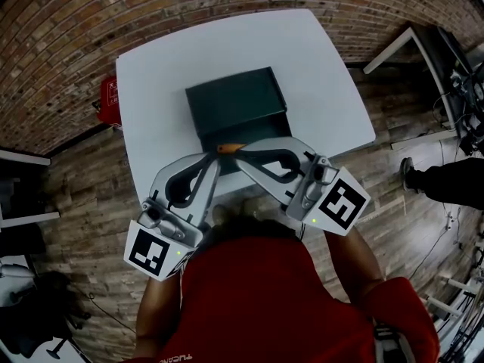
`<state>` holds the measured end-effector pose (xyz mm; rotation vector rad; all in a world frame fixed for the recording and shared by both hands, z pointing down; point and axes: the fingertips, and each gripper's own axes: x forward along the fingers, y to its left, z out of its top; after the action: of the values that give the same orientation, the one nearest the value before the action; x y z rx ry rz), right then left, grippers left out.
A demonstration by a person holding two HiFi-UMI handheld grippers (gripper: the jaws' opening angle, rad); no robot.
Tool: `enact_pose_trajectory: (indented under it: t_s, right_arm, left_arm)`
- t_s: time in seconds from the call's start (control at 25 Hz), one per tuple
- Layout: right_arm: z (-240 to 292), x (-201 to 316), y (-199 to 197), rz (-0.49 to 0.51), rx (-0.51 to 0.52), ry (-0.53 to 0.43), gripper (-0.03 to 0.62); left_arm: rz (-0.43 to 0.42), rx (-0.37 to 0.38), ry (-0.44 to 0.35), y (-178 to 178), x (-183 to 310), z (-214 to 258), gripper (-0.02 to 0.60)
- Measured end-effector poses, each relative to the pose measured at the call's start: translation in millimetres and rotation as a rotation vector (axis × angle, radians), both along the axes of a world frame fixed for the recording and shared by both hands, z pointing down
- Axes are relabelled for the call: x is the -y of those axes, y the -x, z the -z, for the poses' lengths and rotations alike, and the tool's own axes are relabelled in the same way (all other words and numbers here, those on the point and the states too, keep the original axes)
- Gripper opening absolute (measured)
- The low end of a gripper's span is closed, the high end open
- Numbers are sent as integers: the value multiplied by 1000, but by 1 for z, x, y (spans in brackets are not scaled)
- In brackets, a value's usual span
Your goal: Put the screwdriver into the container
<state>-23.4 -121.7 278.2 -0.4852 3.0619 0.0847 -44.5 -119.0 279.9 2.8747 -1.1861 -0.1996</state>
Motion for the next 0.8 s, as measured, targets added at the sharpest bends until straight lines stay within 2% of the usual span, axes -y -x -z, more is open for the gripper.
enact_pose_trajectory:
  t_s: [0.4, 0.8]
  right_arm:
    - [2, -11, -9, -57, 73, 51, 31]
    - [1, -14, -17, -131, 64, 36, 31]
  left_arm:
    - [-29, -5, 1, -6, -14, -1, 12]
    - [-60, -17, 13, -11, -19, -4, 12]
